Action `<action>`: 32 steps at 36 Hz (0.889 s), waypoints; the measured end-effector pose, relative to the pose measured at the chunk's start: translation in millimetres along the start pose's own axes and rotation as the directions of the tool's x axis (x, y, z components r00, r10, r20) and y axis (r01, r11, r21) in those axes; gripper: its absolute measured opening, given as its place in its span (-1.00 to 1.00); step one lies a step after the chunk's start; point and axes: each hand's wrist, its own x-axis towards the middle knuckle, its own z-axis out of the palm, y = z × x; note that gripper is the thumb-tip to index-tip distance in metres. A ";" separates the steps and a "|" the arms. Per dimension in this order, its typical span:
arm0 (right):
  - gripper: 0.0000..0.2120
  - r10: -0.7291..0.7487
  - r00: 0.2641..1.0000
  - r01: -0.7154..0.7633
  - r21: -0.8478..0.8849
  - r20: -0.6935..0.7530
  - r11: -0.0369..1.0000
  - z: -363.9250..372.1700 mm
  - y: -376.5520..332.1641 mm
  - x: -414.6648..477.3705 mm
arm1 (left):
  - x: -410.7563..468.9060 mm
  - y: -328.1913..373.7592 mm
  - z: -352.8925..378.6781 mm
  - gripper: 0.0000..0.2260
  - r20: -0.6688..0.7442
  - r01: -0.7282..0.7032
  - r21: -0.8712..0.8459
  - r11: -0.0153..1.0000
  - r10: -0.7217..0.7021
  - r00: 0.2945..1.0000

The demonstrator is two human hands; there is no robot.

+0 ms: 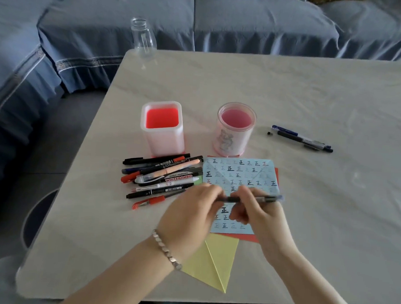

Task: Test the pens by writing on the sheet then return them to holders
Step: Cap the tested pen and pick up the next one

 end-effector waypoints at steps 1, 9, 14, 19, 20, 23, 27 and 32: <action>-0.75 0.000 0.999 0.002 -0.044 0.040 0.999 0.9 1.8 -0.5 | 0.0 -8.5 -2.3 -0.86 -0.066 -0.004 0.048 0.999 0.007 0.998; -0.88 0.001 0.998 0.010 -0.178 0.063 0.984 -15.3 12.7 5.7 | 13.5 -91.3 -32.0 -0.96 -0.360 0.273 0.373 0.887 -0.133 0.924; -0.87 -0.015 1.000 0.018 -0.184 0.020 0.983 -29.0 14.9 12.2 | 12.8 -87.1 -19.1 -0.82 -0.371 0.278 0.463 0.842 -0.100 0.923; -0.88 -0.017 1.000 0.014 -0.255 -0.010 0.967 -47.1 20.0 24.7 | 7.3 -40.9 15.1 -0.77 -0.190 -0.043 0.334 0.942 0.112 0.975; -0.88 -0.018 1.000 0.012 -0.283 -0.016 0.959 -51.3 21.0 29.1 | 5.1 -35.4 24.1 -0.71 -0.118 -0.070 0.310 0.948 0.112 0.987; -0.90 -0.074 0.996 0.045 -0.443 -0.048 0.896 -67.8 21.2 45.4 | 0.4 -27.8 49.0 -0.56 0.093 -0.100 0.323 0.941 0.074 0.993; -0.91 -0.271 0.959 0.143 -0.679 -0.086 0.720 -95.4 5.7 70.3 | 0.1 -31.0 65.1 -0.49 0.192 -0.101 0.323 0.941 0.040 0.981; -0.74 -0.404 0.911 0.140 -0.858 -0.085 0.495 -128.7 -11.4 118.8 | -4.6 -38.3 68.6 -0.47 0.235 -0.110 0.295 0.949 0.039 0.971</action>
